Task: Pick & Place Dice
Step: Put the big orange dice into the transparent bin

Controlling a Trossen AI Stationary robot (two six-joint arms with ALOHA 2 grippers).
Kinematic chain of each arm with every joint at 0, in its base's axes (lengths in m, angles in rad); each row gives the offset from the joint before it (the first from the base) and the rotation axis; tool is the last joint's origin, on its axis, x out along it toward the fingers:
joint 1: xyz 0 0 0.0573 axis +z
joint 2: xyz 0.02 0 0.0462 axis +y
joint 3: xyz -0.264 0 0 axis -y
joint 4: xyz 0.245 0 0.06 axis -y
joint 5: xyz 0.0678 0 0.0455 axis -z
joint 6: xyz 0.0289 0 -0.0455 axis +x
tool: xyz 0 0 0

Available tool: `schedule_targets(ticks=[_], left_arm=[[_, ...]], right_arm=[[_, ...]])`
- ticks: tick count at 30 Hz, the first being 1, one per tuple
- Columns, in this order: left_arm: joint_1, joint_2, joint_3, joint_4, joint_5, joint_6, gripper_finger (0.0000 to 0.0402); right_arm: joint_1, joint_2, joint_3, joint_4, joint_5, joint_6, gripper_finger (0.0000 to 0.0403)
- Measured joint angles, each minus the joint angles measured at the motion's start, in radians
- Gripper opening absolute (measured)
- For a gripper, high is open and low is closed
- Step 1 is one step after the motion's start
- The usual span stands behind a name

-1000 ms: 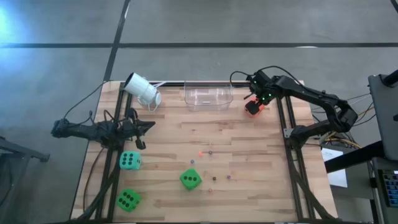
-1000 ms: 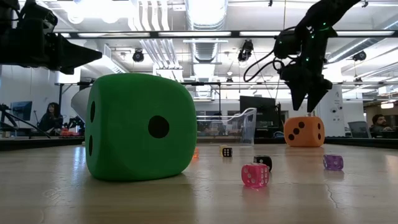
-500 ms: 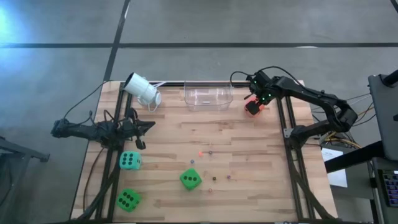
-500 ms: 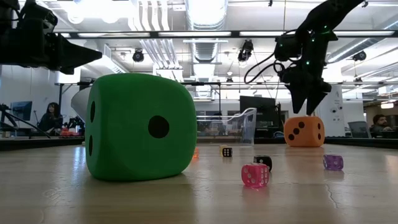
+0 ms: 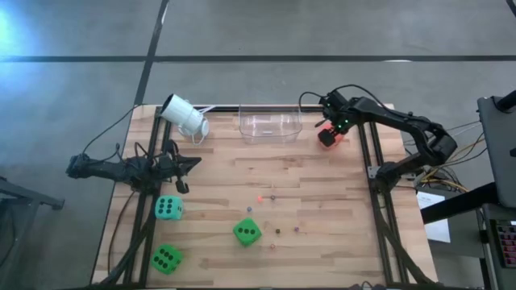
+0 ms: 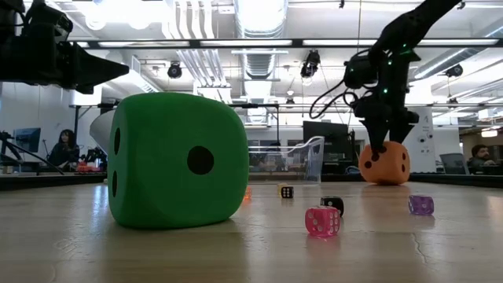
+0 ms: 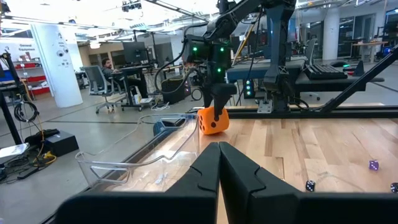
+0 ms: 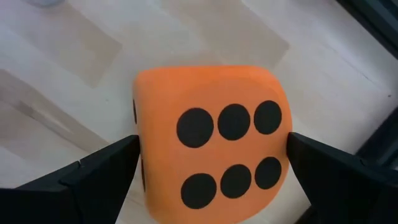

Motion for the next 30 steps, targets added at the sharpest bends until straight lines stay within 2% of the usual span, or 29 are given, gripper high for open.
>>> schedule_targets(ticks=[7, 15, 22, 30], left_arm=[[0.000, 0.000, 0.000, 0.000, 0.000, 0.000, 0.0010], [0.000, 0.000, 0.000, 0.000, 0.000, 0.000, 0.0010], [0.000, 0.000, 0.000, 0.000, 0.000, 0.000, 0.0010], [0.000, 0.000, 0.000, 0.000, 0.000, 0.000, 0.0010]], right_arm=[[0.002, -0.042, -0.002, -0.008, -0.046, 0.012, 0.0400], [0.002, -0.111, 0.002, -0.006, -0.034, 0.015, 0.0400], [0.006, -0.107, -0.007, -0.005, -0.036, 0.026, 0.0400], [0.006, -0.105, -0.052, 0.026, -0.087, 0.051, 0.0400]])
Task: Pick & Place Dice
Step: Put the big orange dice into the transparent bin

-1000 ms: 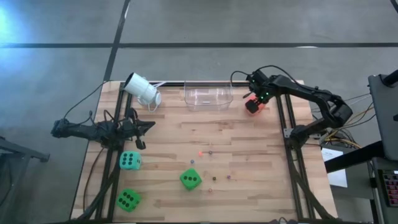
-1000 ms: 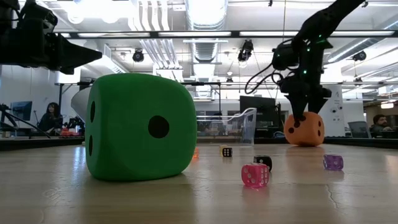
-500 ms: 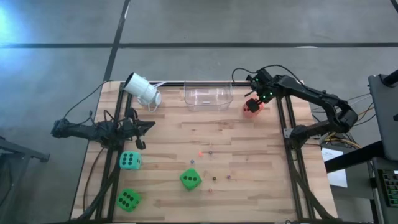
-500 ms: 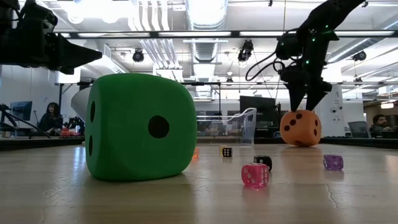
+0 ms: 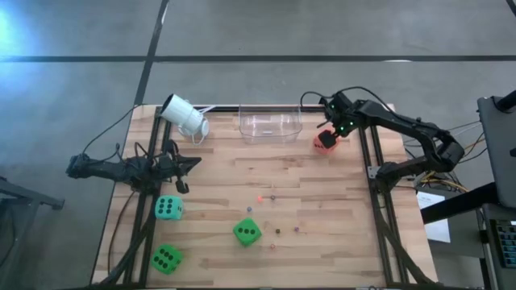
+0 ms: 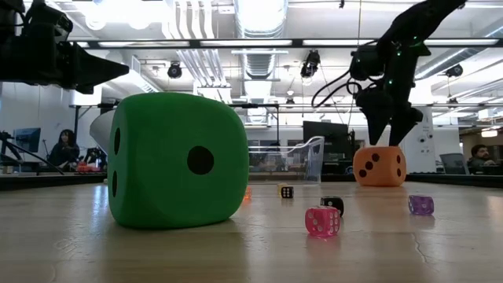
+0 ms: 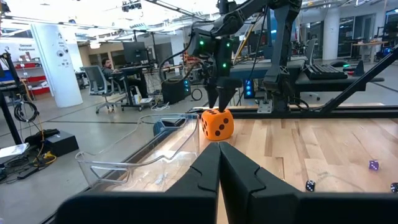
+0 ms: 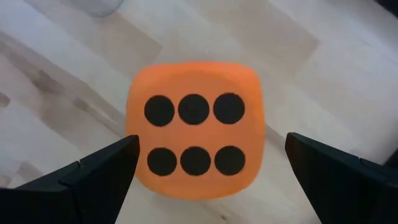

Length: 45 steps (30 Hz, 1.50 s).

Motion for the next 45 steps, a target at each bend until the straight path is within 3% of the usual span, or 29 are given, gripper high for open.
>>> schedule_targets(ticks=[45], left_arm=[[0.000, 0.000, 0.000, 0.000, 0.000, 0.000, 0.0010]], right_arm=[[0.067, 0.008, -0.027, 0.045, 0.011, 0.001, 0.0400]])
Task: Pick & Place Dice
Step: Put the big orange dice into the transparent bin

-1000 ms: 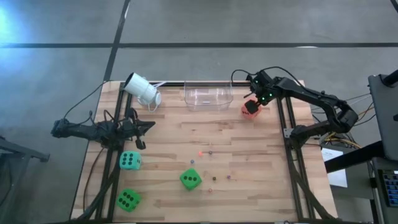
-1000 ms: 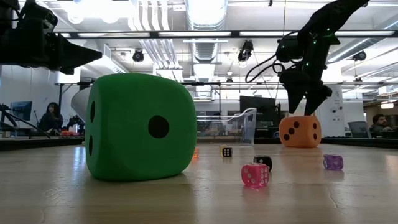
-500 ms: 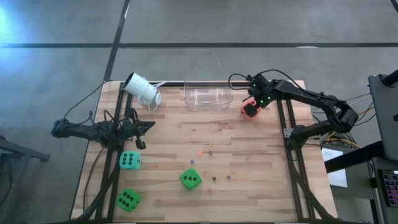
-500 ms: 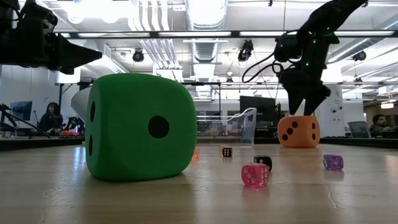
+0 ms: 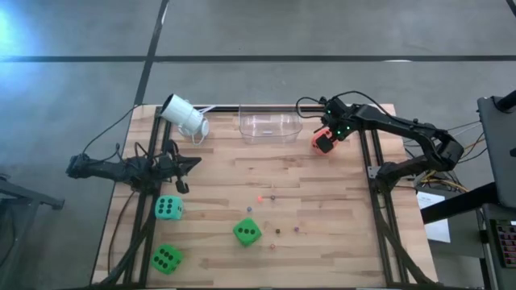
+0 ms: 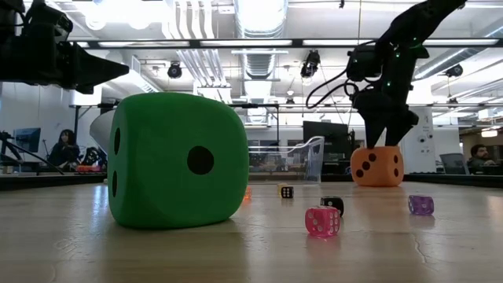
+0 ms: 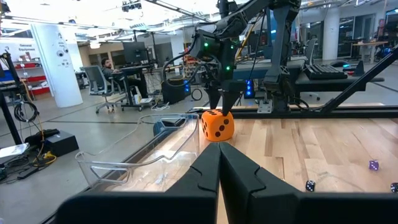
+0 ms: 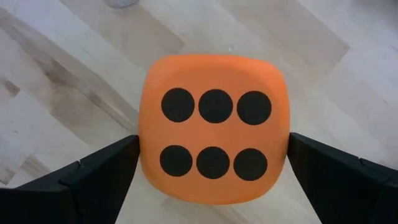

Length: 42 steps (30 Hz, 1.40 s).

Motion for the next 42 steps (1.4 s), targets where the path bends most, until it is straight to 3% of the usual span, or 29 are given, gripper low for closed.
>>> schedule_targets(ticks=[28, 42], left_arm=[[0.000, 0.000, 0.000, 0.000, 0.000, 0.000, 0.0010], [0.000, 0.000, 0.000, 0.000, 0.000, 0.000, 0.0010]], right_arm=[[0.027, 0.000, -0.056, 0.090, 0.005, -0.031, 0.0399], [0.027, 0.000, -0.063, 0.094, 0.001, -0.030, 0.0346]])
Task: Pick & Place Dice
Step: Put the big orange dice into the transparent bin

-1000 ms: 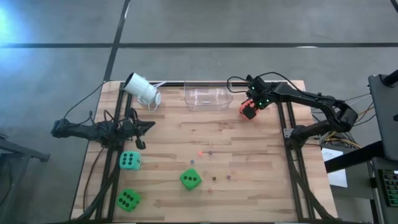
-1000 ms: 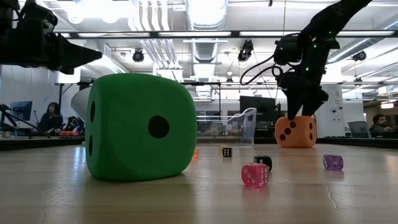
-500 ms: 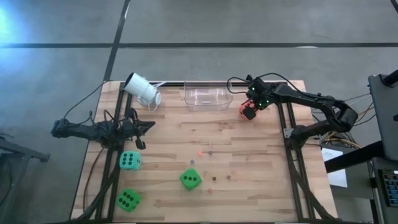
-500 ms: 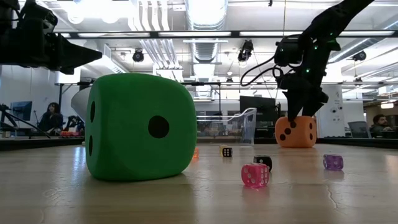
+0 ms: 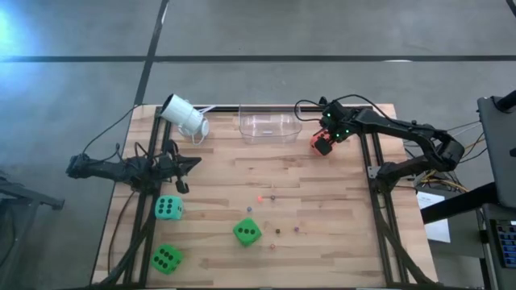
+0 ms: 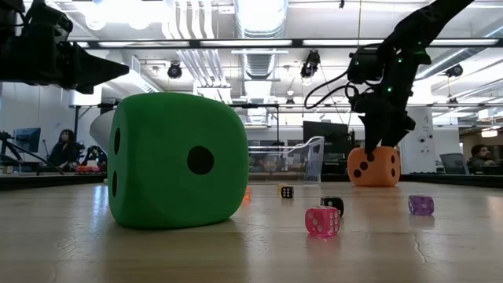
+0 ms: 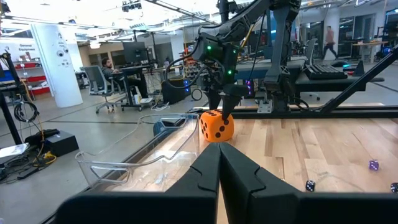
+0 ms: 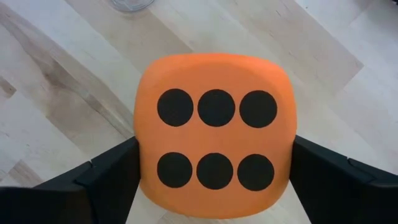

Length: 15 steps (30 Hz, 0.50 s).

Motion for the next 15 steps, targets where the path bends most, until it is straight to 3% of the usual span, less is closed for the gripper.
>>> schedule_targets(ticks=[15], left_arm=[[0.000, 0.000, 0.000, 0.000, 0.000, 0.000, 0.0010]], right_arm=[[0.001, -0.002, 0.032, -0.054, -0.005, 0.001, 0.0343]])
